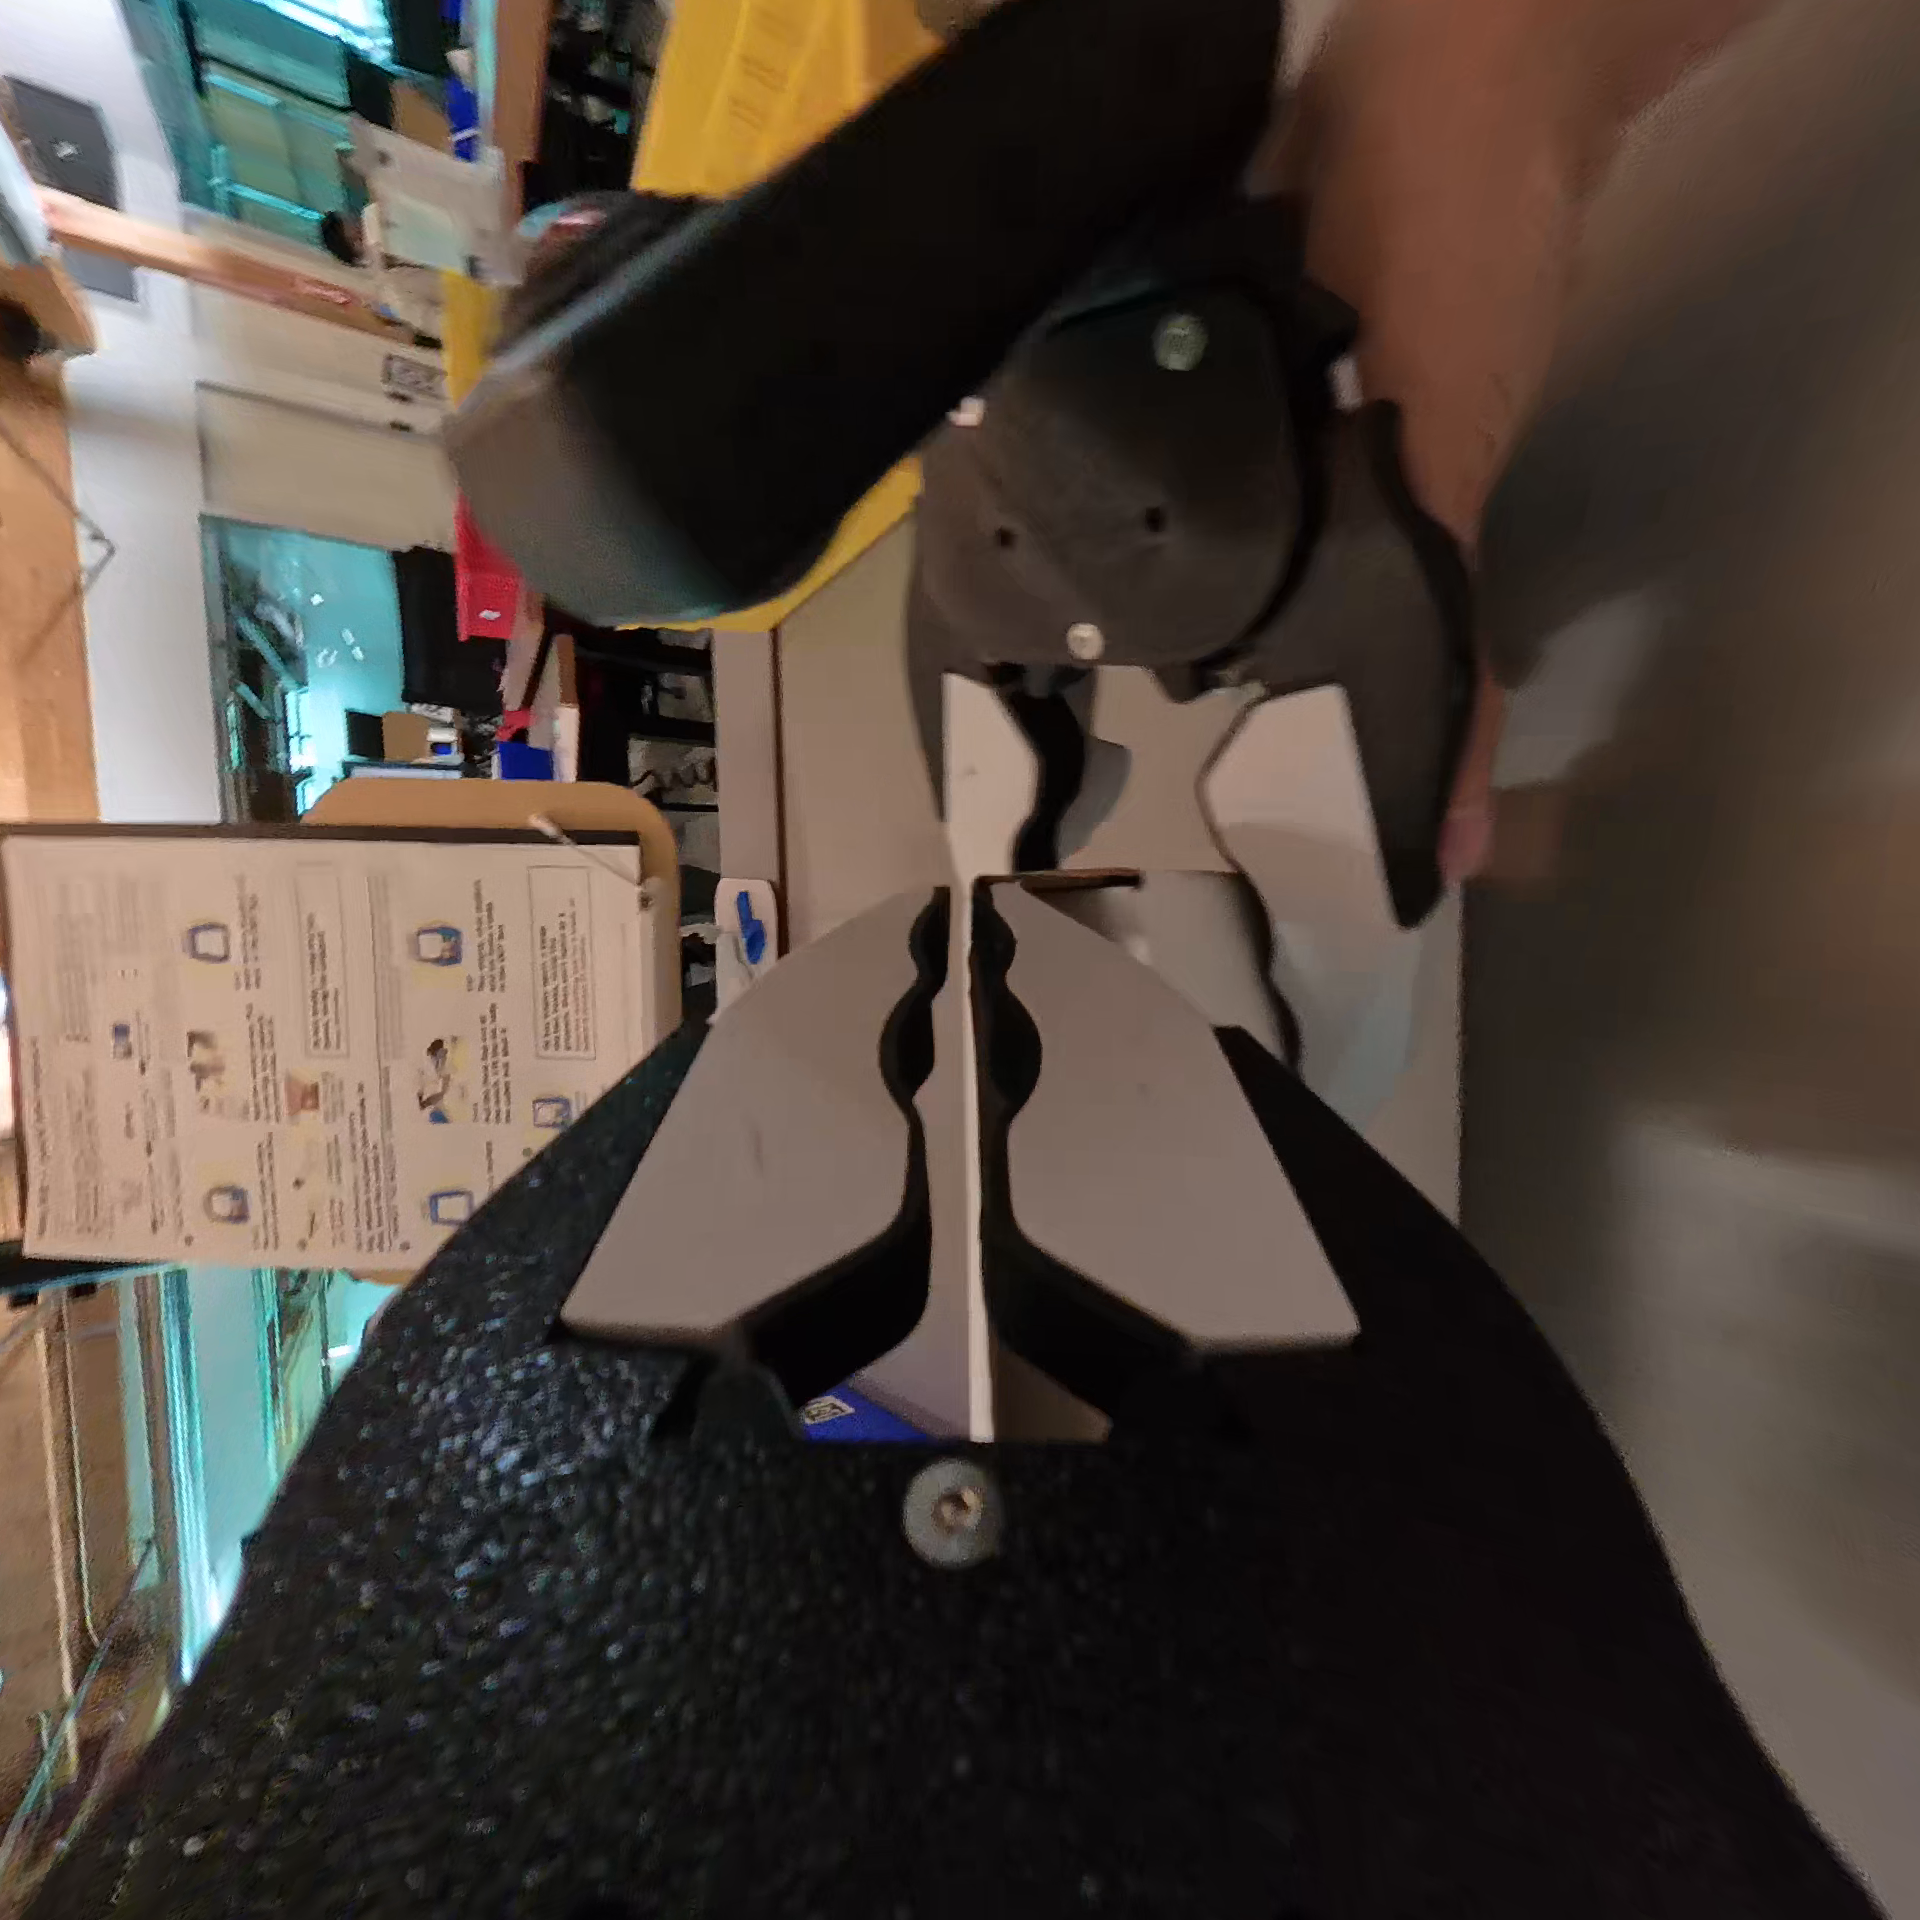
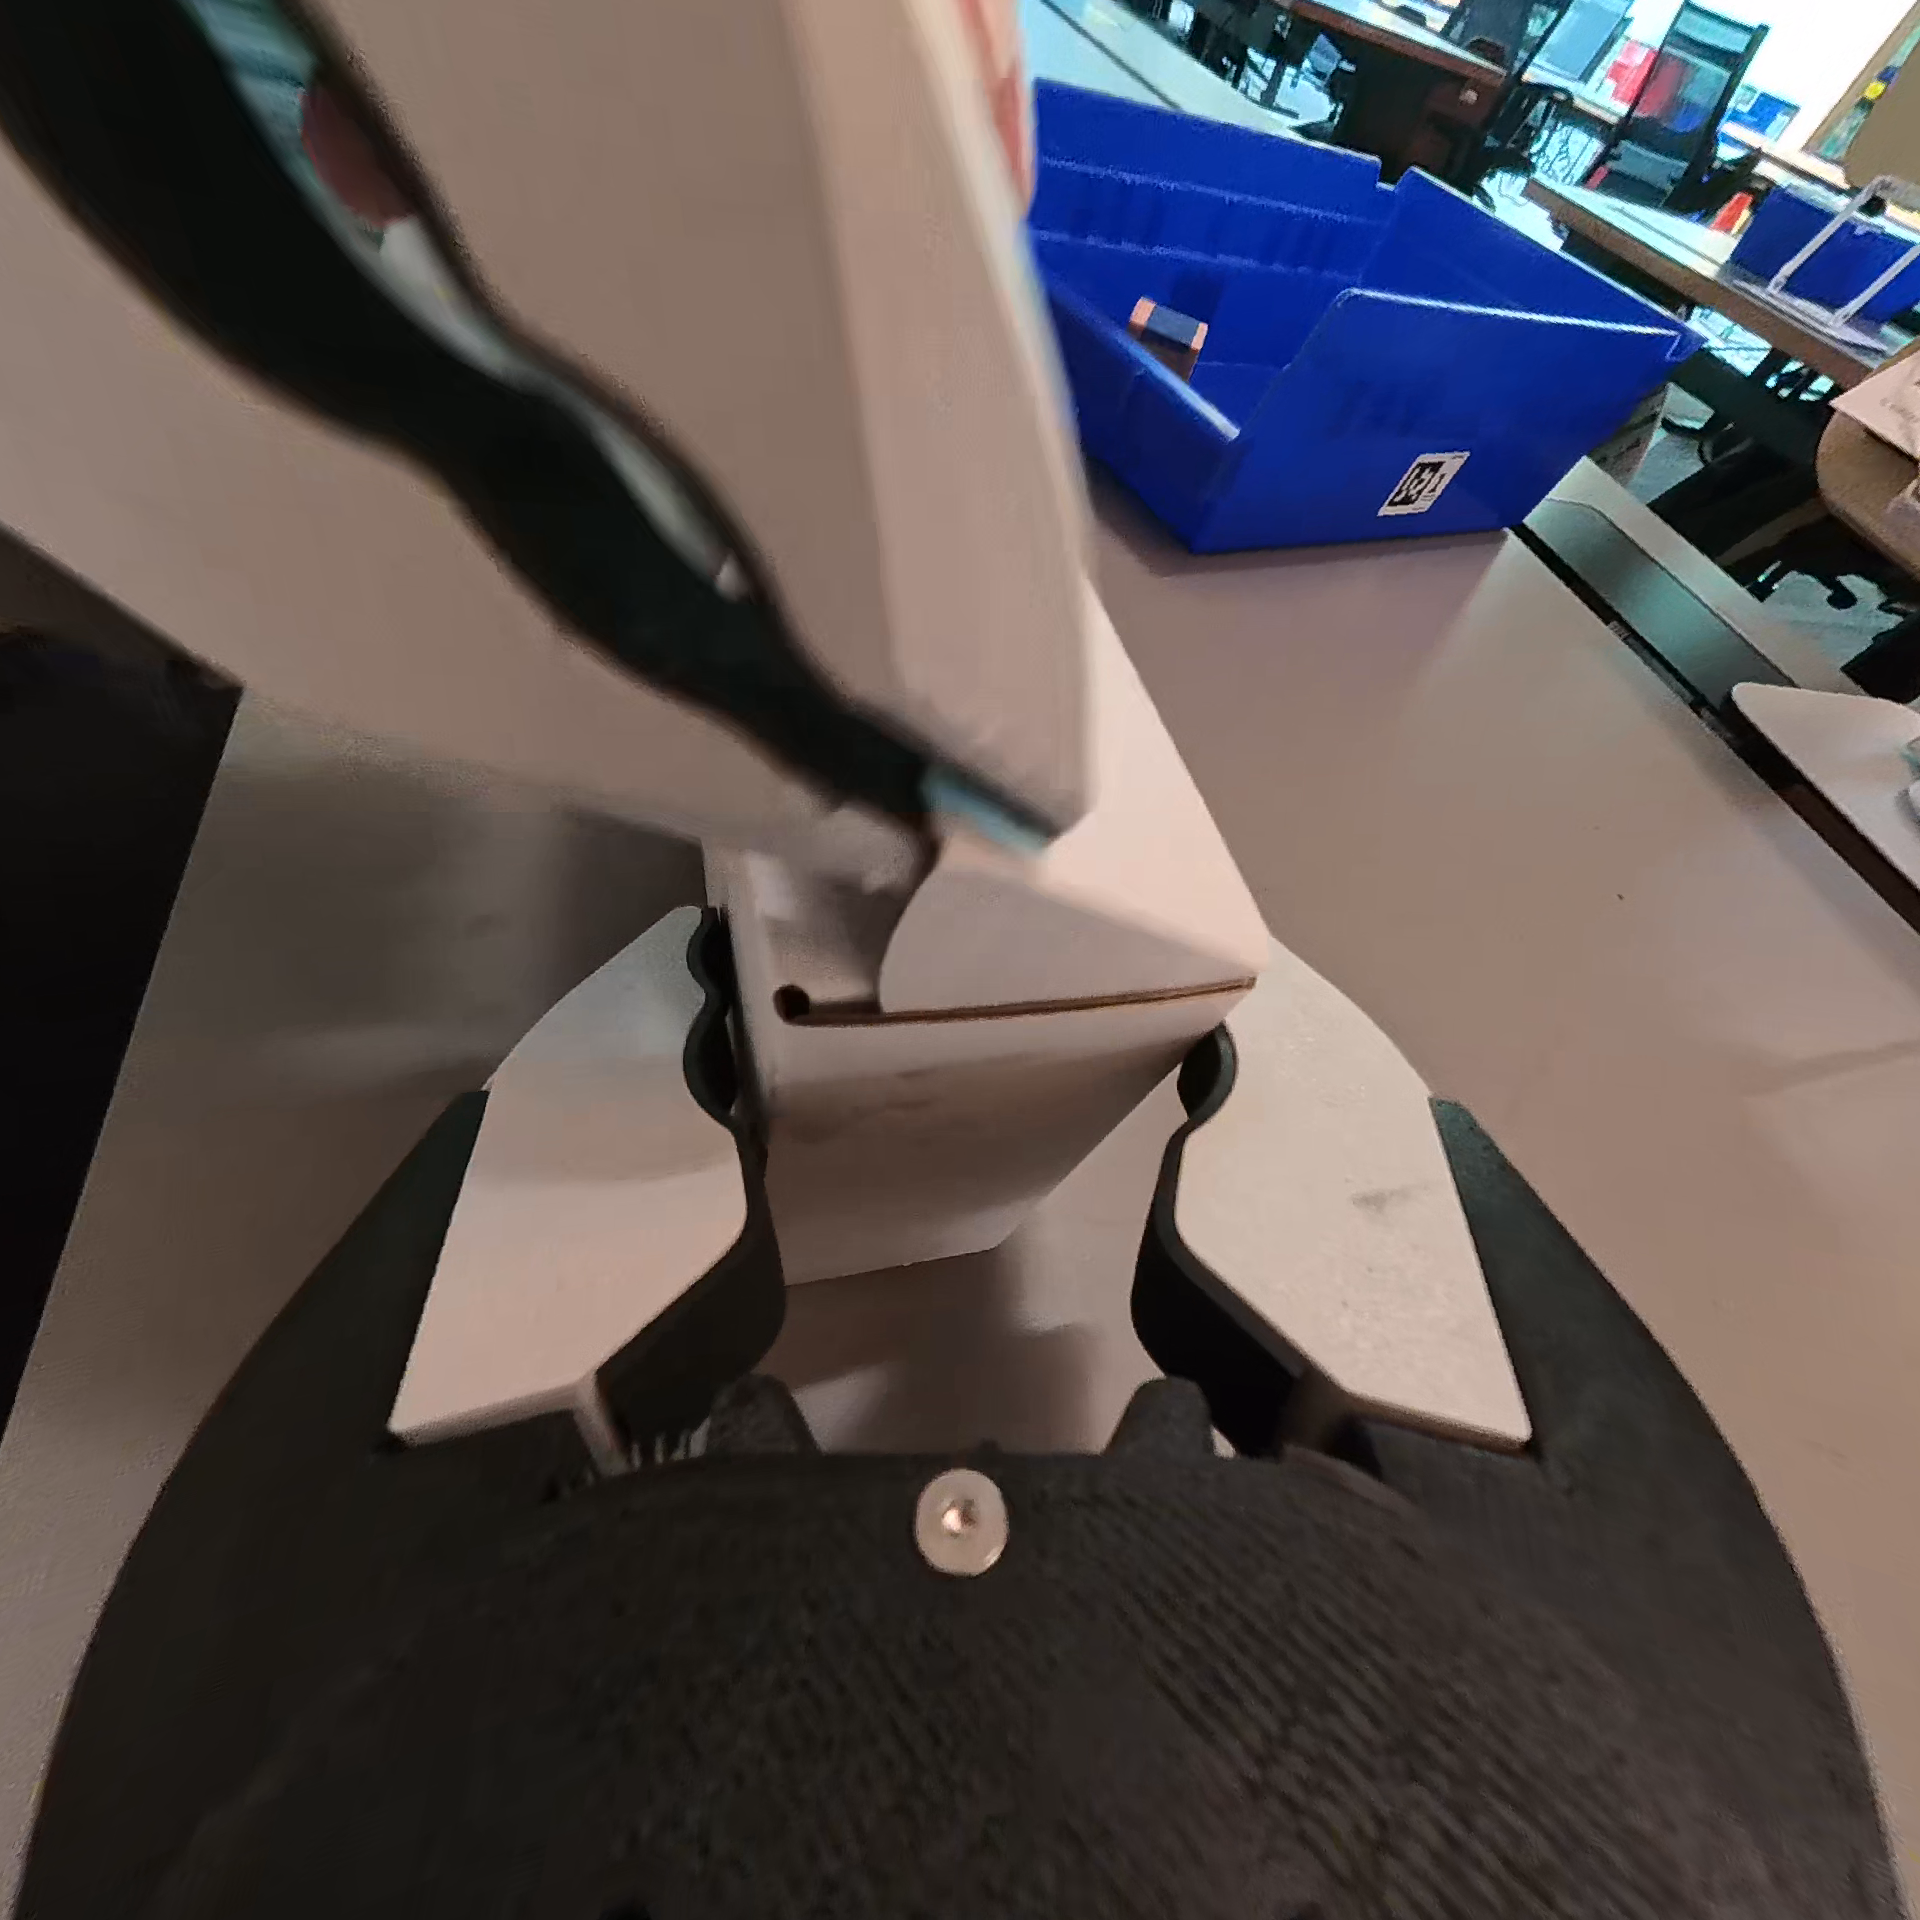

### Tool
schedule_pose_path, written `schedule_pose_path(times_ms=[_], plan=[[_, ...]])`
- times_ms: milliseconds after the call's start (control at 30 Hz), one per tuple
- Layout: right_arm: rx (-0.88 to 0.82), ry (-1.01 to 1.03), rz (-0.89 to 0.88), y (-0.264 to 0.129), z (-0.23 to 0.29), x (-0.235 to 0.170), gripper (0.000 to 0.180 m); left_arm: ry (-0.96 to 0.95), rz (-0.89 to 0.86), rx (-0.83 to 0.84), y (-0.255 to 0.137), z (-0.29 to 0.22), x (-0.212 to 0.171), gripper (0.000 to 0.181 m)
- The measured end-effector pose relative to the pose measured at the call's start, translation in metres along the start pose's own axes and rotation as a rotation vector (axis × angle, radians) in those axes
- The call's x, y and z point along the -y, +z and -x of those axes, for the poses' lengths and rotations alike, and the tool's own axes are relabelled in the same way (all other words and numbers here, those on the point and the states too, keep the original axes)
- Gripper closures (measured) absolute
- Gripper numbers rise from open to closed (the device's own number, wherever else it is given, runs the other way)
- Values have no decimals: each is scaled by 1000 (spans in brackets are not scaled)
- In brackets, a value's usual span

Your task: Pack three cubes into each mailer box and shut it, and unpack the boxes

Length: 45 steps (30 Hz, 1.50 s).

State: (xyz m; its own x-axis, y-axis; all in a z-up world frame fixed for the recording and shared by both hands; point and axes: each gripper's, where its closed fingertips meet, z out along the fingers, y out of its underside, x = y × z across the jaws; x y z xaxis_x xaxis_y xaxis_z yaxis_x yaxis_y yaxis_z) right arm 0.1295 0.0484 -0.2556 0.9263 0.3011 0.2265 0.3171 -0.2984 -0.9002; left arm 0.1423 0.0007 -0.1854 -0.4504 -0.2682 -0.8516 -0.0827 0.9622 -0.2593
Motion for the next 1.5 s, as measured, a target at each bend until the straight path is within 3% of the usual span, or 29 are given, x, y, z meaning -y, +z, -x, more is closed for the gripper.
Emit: schedule_pose_path(times_ms=[67,200,367,500,600,700,833,1000,1067,1133,1200,1400,1500], plan=[[21,-25,-1,0,5,1,96,-59,11,135,-3,29,-5,176],[26,-55,45,0,9,1,96,-199,-88,-22,-15,27,3,160],[11,-29,-3,-2,4,1,95,-428,-163,-13,-43,49,-26,126],[-6,-30,2,-10,-2,-3,92,-777,-283,-184,-68,38,-73,89],[29,24,-50,-30,-4,8,88,-981,-335,-309,-74,13,-111,83],[-2,131,-204,-60,-19,40,89,-1048,-315,-436,-62,-26,-132,81],[-136,78,-235,-75,-37,73,95,-1027,-293,-549,-36,-61,-132,78],[-115,-56,38,-41,-43,67,100,-957,-272,-619,-13,-73,-119,79],[-61,-60,94,-28,-41,64,116,-891,-262,-598,-7,-75,-118,84],[-34,-67,112,-21,-39,64,142,-792,-253,-509,0,-73,-122,102],[-29,-104,129,-17,-36,63,168,-740,-273,-445,3,-71,-122,102],[75,-152,162,-29,-11,76,178,-485,-309,-222,-4,-55,-124,103],[8,-157,193,-34,-20,80,178,-526,-210,-194,-6,-50,-133,98]])
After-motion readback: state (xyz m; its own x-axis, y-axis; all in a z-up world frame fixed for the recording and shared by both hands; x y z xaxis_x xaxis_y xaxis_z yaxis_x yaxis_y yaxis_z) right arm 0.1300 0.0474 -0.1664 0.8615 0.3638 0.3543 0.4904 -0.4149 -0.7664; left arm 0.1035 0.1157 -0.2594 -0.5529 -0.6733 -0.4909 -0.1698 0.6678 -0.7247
